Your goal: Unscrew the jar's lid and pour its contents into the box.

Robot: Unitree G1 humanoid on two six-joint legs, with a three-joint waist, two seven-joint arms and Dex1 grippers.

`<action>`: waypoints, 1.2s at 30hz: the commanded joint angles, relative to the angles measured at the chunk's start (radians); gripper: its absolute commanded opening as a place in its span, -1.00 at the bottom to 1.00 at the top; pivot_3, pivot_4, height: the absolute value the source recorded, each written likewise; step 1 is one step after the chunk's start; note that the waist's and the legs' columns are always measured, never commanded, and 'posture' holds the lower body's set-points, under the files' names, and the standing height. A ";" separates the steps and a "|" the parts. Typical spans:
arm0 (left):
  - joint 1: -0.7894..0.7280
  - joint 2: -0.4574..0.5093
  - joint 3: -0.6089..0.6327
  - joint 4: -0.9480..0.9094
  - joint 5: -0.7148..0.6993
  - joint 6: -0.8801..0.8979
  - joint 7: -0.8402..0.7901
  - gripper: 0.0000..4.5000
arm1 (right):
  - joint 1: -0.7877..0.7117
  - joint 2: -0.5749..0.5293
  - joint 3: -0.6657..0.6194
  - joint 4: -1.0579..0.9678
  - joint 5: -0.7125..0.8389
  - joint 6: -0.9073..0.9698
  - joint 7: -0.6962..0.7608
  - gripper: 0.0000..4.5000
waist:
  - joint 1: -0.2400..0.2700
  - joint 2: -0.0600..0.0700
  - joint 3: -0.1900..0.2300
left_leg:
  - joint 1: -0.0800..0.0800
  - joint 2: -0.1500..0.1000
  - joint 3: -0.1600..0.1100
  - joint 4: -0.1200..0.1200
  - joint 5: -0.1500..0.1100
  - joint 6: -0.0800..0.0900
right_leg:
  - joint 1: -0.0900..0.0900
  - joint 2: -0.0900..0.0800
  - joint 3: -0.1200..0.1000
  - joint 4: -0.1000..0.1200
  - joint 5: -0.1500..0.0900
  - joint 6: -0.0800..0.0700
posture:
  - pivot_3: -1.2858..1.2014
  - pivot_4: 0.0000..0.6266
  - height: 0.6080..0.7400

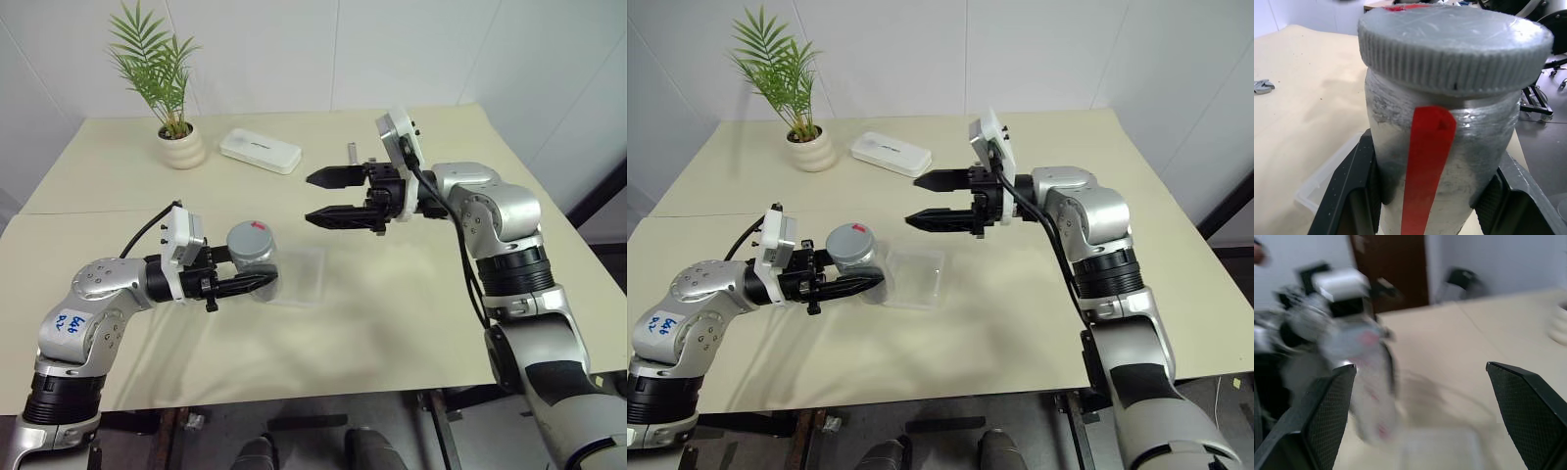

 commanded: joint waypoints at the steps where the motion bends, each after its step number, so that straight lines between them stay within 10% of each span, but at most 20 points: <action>1: -0.013 0.010 0.015 -0.030 -0.018 -0.001 -0.005 -0.13 | -0.016 0.081 0.017 -0.107 0.038 0.027 -0.060 0.99 | 0.000 0.000 0.000 | 0.000 0.001 0.000 0.000 0.000 0.000 | 0.000 0.000 0.000 0.001 0.000 0.000 | 0.03 -0.52 1.00; 11: -0.020 0.001 0.002 -0.030 -0.020 0.006 -0.004 -0.13 | -0.015 0.175 0.199 -0.130 -0.133 -0.040 -0.173 0.99 | 0.004 0.000 0.000 | 0.000 0.001 0.000 0.002 0.000 -0.001 | -0.001 0.001 0.000 0.003 -0.001 -0.002 | 0.03 -0.52 1.00; 36: -0.012 0.002 0.009 -0.035 -0.022 0.010 0.001 -0.13 | -0.019 0.089 0.096 -0.040 -0.088 -0.007 -0.119 0.99 | 0.002 0.000 0.000 | 0.000 0.002 0.000 0.002 0.000 -0.001 | -0.003 0.003 0.000 0.006 -0.002 -0.003 | 0.03 -0.52 1.00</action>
